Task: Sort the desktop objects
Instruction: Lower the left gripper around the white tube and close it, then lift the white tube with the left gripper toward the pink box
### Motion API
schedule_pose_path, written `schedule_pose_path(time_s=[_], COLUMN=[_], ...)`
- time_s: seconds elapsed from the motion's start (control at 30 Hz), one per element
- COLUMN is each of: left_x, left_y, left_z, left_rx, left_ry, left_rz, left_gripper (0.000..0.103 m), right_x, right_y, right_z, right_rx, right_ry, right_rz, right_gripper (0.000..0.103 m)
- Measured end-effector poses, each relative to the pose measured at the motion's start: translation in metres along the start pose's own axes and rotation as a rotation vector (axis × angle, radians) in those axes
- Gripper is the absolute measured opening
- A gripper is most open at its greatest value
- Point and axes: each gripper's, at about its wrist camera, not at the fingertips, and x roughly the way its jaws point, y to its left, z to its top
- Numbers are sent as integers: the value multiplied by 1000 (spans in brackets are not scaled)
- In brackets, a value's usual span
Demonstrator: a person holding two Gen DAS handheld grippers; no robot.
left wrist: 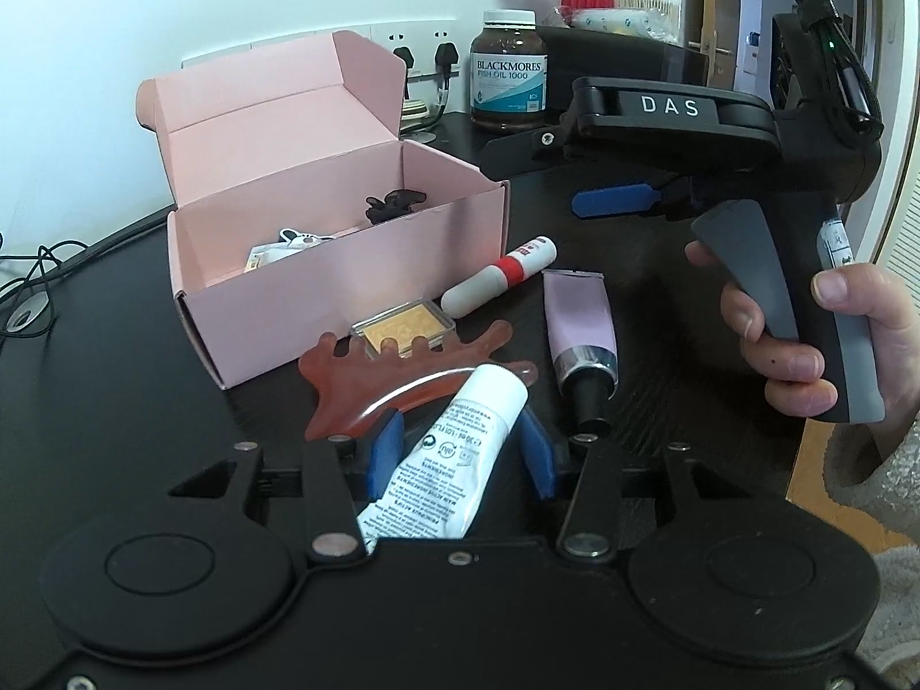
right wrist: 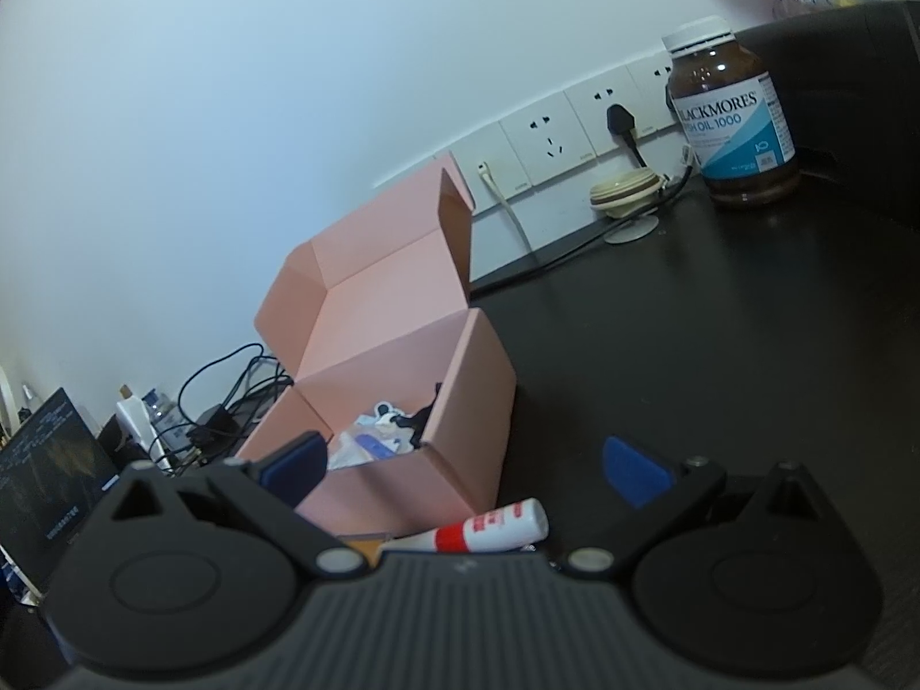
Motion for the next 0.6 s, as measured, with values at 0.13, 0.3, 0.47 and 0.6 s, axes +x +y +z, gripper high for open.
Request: schedule_pose_path(time_s=[0.13, 0.3, 0.47, 0.6], left_x=[-2, -9, -18, -24], left_y=[-3, -5, -3, 1], left_z=[-2, -6, -7, -6], left_rx=[15, 40, 40, 31], left_ry=[-17, -54, -97, -125], left_rz=[24, 60, 89, 119], left_gripper=[33, 27, 27, 27], right_x=[1, 1, 1, 2], right_y=[0, 0, 0, 0], right_z=[0, 1, 1, 1], right_rx=[1, -1, 0, 2], right_ry=[2, 3, 5, 7], right_rz=[4, 5, 2, -2], right_gripper=[102, 102, 102, 102])
